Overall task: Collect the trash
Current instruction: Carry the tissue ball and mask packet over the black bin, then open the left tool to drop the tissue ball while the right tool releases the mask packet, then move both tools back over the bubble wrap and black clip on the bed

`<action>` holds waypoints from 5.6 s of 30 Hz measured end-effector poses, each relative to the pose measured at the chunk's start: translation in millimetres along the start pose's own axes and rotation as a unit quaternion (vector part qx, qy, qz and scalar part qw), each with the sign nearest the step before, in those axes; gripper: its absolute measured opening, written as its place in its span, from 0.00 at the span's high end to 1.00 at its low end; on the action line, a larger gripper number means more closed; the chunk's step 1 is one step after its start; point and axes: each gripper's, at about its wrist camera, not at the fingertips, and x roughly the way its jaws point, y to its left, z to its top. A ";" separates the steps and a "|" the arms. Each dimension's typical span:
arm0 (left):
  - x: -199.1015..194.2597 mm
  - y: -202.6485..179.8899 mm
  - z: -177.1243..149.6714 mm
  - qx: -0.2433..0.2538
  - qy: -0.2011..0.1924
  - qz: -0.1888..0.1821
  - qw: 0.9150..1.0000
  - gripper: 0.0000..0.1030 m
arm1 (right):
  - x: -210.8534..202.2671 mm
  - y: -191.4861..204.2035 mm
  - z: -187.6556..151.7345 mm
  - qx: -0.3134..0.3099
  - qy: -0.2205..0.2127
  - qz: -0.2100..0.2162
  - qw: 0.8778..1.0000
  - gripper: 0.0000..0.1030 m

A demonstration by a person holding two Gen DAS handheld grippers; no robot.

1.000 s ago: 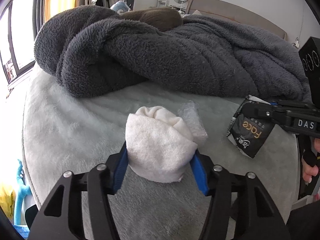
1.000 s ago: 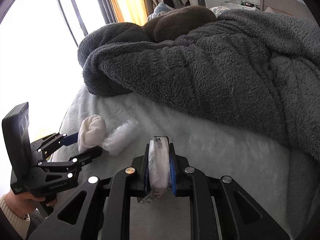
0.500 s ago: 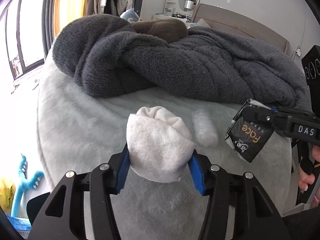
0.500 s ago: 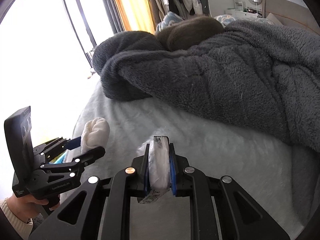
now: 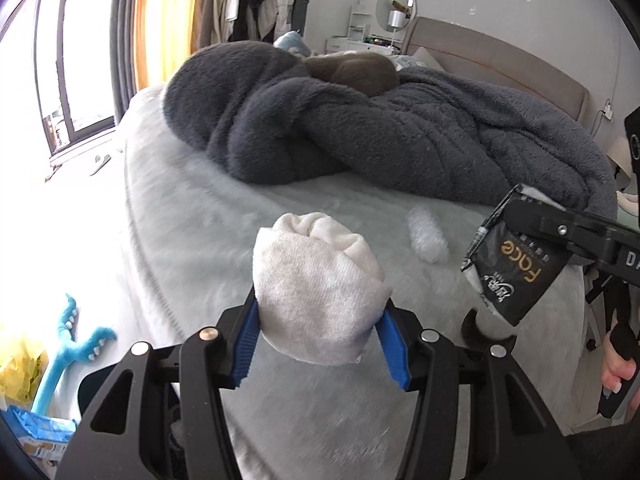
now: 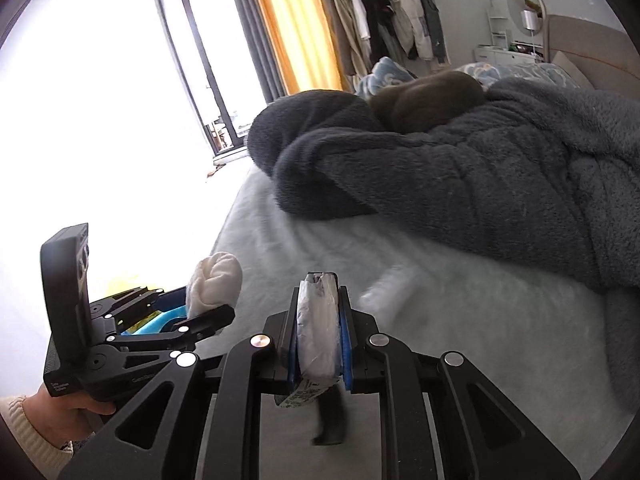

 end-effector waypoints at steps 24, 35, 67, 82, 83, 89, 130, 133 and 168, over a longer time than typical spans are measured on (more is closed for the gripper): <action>-29.2 104.2 -41.4 -0.046 0.058 0.085 0.994 0.45 | 49.2 102.9 -8.7 -0.041 0.024 0.050 0.998 0.84; -26.0 152.4 -75.0 -0.074 0.122 0.093 0.985 0.45 | 79.4 153.0 -5.8 -0.062 0.035 0.079 0.994 0.84; -56.0 247.4 -131.3 -0.125 0.165 0.104 0.973 0.12 | 173.2 262.0 -31.1 -0.103 0.108 0.124 0.981 0.84; -121.0 252.1 -90.3 -0.114 -0.006 0.132 0.985 0.08 | 224.4 281.0 -74.0 -0.107 0.195 0.102 0.969 0.84; -124.1 252.7 -89.4 -0.114 -0.017 0.132 0.985 0.07 | 227.1 282.0 -76.9 -0.108 0.201 0.101 0.968 0.84; -142.6 254.6 -81.9 -0.114 -0.060 0.126 0.984 0.07 | 242.6 285.8 -94.1 -0.114 0.234 0.085 0.962 0.84; -201.3 229.8 -40.3 -0.126 -0.191 0.135 0.964 0.04 | 225.1 284.4 -99.9 -0.150 0.251 0.077 0.953 0.45; -198.8 223.5 -35.9 -0.130 -0.194 0.131 0.964 0.04 | 211.4 281.2 -92.0 -0.150 0.229 0.087 0.958 0.42; -94.9 78.7 -0.9 0.012 -0.110 -0.007 0.994 0.04 | 55.6 45.4 -8.6 -0.076 0.065 -0.024 0.995 0.21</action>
